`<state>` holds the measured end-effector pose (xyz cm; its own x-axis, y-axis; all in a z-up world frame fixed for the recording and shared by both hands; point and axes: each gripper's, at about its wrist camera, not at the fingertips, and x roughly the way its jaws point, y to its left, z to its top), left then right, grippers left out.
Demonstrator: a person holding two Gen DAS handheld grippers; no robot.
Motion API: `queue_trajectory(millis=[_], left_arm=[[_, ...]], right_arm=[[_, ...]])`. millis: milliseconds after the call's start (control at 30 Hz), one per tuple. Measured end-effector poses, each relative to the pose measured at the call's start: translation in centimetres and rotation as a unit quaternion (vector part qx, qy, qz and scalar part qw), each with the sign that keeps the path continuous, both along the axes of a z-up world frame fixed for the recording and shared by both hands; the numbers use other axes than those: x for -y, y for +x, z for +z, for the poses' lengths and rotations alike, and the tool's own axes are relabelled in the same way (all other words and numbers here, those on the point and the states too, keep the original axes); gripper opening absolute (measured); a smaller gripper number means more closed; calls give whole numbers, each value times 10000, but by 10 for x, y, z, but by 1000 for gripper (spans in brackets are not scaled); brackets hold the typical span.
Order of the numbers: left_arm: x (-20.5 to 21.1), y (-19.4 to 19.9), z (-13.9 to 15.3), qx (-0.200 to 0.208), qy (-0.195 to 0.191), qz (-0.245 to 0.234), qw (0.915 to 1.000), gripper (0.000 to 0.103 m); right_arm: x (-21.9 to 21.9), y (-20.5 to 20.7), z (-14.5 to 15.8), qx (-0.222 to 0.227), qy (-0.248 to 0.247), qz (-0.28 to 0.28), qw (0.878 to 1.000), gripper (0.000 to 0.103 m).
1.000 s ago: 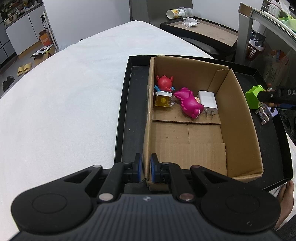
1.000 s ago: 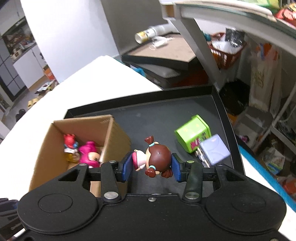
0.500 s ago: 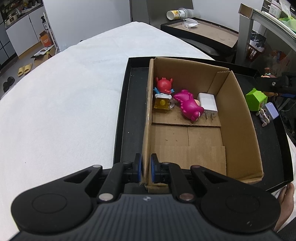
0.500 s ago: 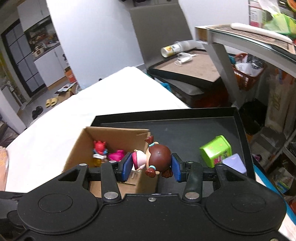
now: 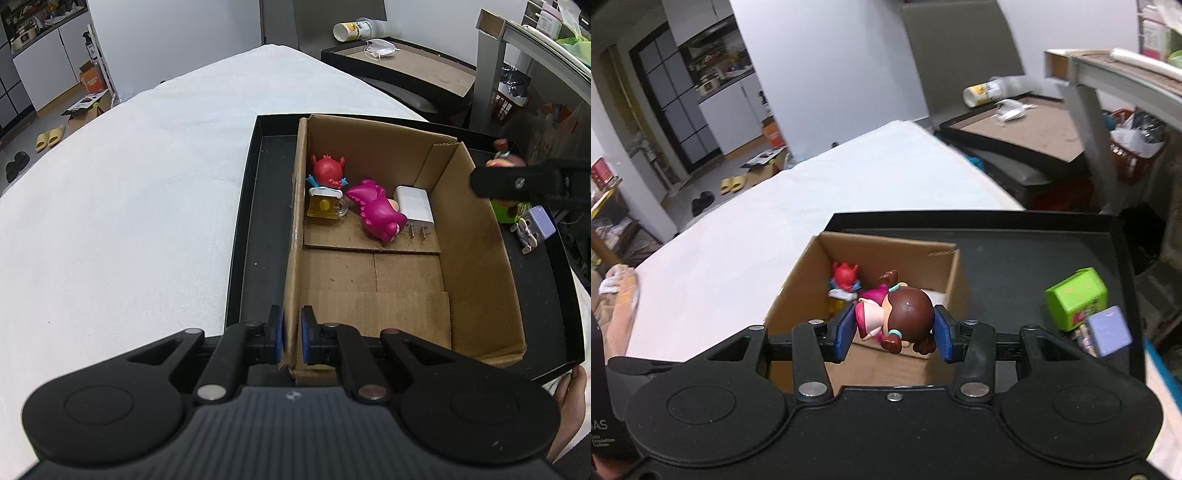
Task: Organize rigid objects
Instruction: 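Carry the doll figure into the box and release it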
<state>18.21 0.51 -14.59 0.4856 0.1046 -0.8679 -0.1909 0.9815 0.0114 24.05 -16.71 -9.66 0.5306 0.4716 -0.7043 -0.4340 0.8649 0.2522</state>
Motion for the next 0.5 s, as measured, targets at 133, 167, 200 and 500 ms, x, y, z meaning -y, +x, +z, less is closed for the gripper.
queue_trajectory(millis=[133,167,200,500], left_arm=[[-2,-1,0,12,-46,6,10000,9],[-2,-1,0,15,-58,6,10000,9],[-2,-1,0,17,-68,5,10000,9],[-9,-3,0,82,-280,11,9996,9]], right_arm=[[-8,0,-6,-125,29,147,9998,44],[-10,-1,-7,-148,34,173,9997,44],[-12,-1,-8,-187,48,211,9996,44],[-34,0,-23,-430,67,417,9982,44]])
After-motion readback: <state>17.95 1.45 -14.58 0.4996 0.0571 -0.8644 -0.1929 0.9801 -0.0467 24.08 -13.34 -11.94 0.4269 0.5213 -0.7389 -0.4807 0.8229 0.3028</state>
